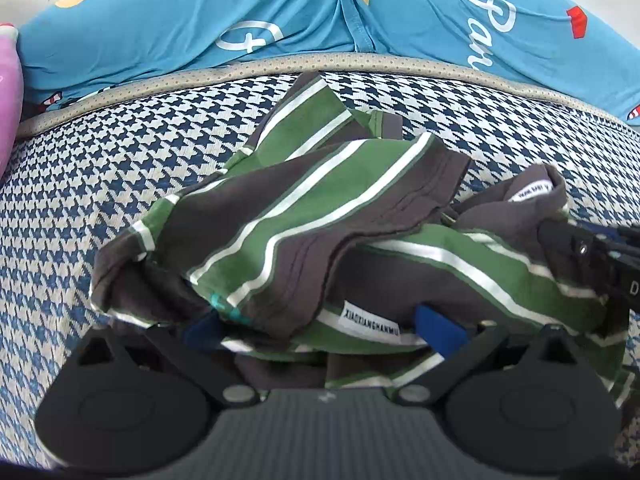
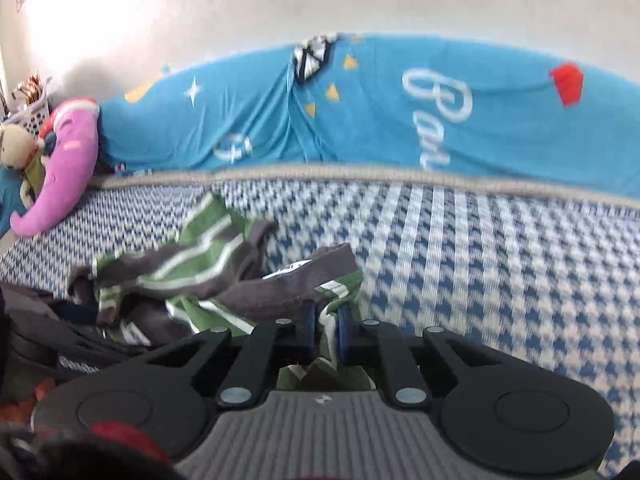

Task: Fold clothes

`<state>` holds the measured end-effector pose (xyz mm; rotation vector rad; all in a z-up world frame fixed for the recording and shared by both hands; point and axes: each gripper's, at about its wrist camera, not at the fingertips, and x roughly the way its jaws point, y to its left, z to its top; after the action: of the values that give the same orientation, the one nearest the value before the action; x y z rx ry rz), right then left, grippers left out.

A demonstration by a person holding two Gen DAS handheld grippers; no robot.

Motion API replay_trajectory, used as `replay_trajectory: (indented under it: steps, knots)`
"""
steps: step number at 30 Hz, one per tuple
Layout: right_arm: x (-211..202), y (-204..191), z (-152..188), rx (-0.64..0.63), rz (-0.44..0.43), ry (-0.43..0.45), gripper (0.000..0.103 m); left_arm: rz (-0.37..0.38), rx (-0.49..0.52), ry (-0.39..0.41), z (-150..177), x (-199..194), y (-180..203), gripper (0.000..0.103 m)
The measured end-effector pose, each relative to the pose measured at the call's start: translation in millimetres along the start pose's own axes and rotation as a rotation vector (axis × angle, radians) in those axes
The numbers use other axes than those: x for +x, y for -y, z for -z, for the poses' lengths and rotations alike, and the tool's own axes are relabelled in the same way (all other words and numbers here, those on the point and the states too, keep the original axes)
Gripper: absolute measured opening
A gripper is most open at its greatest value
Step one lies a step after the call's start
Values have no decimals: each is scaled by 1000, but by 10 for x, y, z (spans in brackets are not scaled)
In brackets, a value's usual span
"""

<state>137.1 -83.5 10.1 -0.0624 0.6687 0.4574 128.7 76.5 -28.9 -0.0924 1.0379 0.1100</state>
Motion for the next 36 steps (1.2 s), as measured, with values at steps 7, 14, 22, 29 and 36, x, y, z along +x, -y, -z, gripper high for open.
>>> replay_trajectory:
  steps: [7,14,22,29,36]
  knots:
    - [-52,-217,-393,-62,36,176,10,16,-57,67,-141,-81,1,103]
    - [41,-222,-834,54,1,345,8,-37,-121,180,-468,-122,-24,103]
    - [134,-32,-916,182,21,335,15,-184,-172,212,-739,47,-169,103]
    - [166,141,-743,218,35,243,16,-112,-230,206,-810,-49,-340,103]
    - [-78,133,-576,234,16,182,40,-69,-237,202,-777,-222,-300,103]
